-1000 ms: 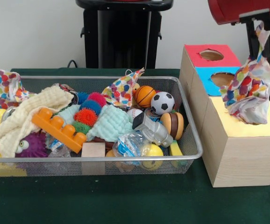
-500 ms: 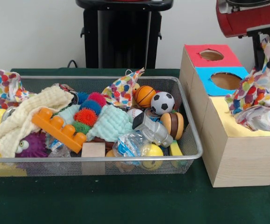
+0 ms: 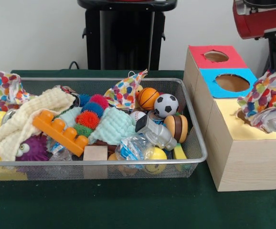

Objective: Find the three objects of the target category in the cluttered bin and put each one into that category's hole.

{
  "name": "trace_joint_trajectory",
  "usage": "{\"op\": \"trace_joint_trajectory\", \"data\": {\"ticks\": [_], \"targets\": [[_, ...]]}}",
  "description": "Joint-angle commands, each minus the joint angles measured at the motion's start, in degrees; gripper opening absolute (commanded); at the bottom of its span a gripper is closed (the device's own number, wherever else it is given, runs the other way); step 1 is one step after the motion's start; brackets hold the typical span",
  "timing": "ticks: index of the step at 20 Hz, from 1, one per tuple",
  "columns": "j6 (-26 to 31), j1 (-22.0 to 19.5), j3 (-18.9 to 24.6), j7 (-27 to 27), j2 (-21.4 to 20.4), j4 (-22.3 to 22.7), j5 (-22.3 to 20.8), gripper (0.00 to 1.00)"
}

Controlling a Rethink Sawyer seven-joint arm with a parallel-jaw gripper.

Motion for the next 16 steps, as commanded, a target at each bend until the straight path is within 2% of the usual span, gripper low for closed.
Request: {"op": "trace_joint_trajectory", "data": {"ticks": [1,5,10,16], "targets": [[-0.69,-0.20,1.39,6.08,0.02,10.55,-1.39,0.00],[-5.54,-2.04,2.55,1.88,-1.24,16.09,-0.82,0.00],[-5.89,-2.07,2.88,1.56,-2.01,18.35,-1.08,0.00],[-7.83,-3.55,3.81,-1.03,-4.63,23.62,-0.75,0.00]]}}
